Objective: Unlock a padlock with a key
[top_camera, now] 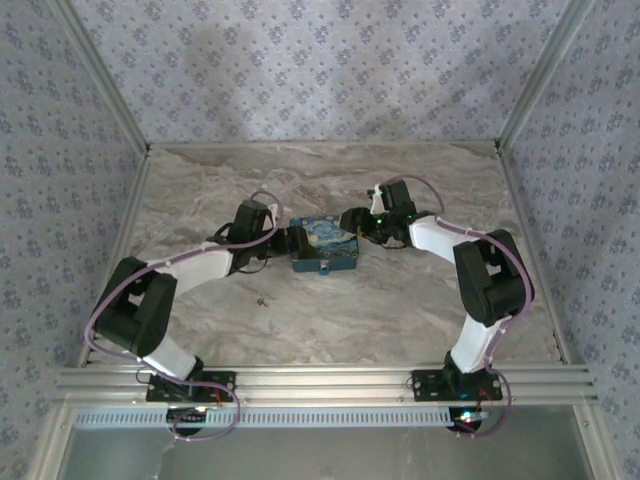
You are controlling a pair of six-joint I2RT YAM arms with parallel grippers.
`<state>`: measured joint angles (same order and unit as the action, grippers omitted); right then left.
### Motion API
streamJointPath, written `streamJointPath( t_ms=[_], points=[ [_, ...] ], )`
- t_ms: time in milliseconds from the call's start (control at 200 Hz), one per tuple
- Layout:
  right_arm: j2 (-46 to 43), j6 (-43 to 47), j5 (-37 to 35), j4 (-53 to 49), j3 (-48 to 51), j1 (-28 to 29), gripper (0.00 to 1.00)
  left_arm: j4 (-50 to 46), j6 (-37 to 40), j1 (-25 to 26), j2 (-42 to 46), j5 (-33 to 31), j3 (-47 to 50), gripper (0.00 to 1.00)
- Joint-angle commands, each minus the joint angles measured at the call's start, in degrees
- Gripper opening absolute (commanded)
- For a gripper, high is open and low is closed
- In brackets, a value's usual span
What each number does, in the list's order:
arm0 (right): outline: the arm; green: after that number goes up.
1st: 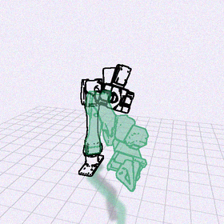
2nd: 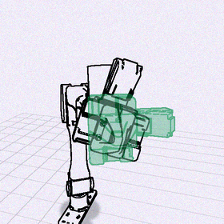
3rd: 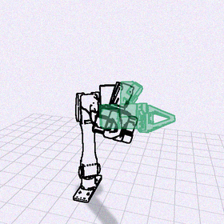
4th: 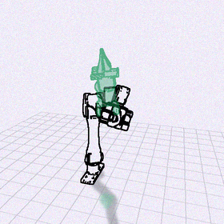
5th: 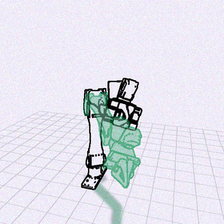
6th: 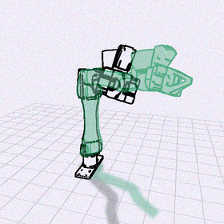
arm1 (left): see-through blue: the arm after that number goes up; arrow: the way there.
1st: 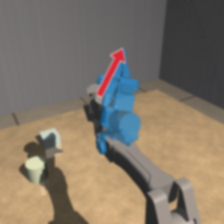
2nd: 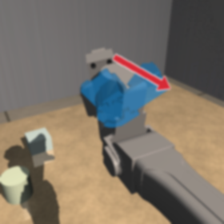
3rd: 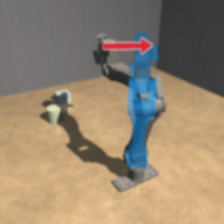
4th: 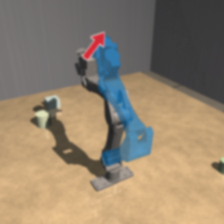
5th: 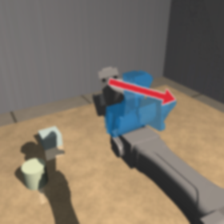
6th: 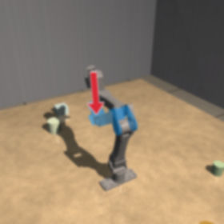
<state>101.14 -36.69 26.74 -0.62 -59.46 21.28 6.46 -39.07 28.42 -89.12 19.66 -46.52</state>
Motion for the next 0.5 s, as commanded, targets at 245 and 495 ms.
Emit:
streamJointPath(
  t_ms=[245,495],
  points=[
    [-6.4,7.6,-11.8,-13.3,-1.5,-0.3,0.72,-6.3,0.1,-0.9,10.1,-6.6,3.6,0.73],
    [-16.9,12.6,-17.8,-18.7,1.6,2.5,0.70,-26.9,-4.6,1.2,25.3,-17.5,7.1,0.68]
  ],
)
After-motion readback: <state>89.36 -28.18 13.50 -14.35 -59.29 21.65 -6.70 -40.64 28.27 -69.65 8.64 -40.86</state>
